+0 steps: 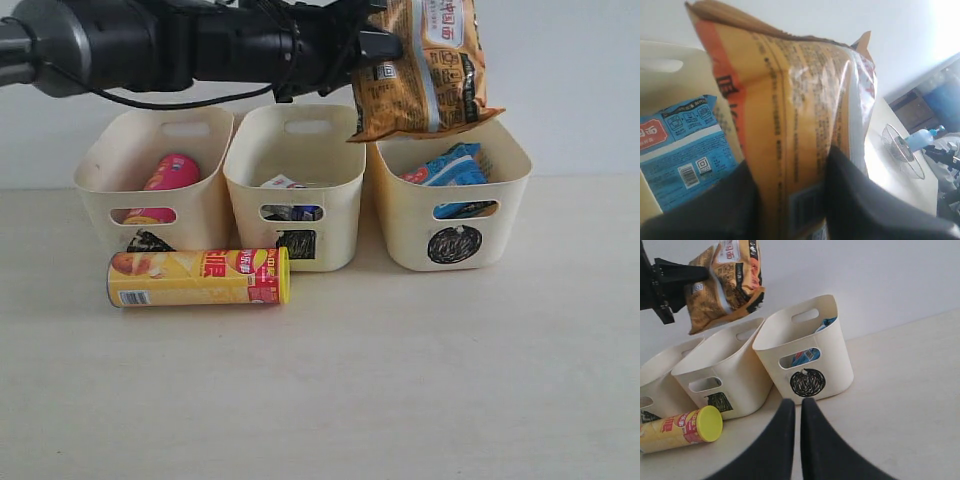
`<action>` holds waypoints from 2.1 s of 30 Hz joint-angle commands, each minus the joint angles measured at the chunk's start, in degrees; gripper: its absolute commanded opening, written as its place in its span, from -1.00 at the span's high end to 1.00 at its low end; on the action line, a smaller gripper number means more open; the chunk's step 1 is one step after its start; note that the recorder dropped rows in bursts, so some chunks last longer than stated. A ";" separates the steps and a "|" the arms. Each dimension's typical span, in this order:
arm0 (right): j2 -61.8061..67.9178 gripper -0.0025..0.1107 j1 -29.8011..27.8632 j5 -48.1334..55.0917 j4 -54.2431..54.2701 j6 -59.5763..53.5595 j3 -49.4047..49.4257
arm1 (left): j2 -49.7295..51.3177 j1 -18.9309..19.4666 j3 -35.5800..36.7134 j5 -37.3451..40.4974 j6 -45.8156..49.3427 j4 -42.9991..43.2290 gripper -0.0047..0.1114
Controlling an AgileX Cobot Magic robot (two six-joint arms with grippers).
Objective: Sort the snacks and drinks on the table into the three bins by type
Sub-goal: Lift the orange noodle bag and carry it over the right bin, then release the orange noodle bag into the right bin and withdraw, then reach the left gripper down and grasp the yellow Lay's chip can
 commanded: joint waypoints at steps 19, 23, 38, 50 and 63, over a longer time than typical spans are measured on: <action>0.21 0.94 0.05 0.02 -0.33 0.50 0.29 | 10.02 -2.53 -10.67 -5.59 -0.57 -4.17 -0.43; 0.21 0.94 0.05 0.02 -0.33 0.37 0.29 | 7.88 -1.87 -10.67 1.09 -0.57 -3.60 0.27; 0.21 0.94 0.05 0.02 -0.33 0.37 0.29 | -1.85 -1.84 -8.69 13.70 -5.06 20.49 0.84; 0.21 0.94 0.05 0.02 -0.33 0.37 0.29 | -20.65 -1.84 16.11 13.23 -2.50 34.85 0.84; 0.21 0.94 0.05 0.11 -0.33 0.45 0.29 | -23.62 -1.84 24.77 24.46 -2.45 69.99 0.84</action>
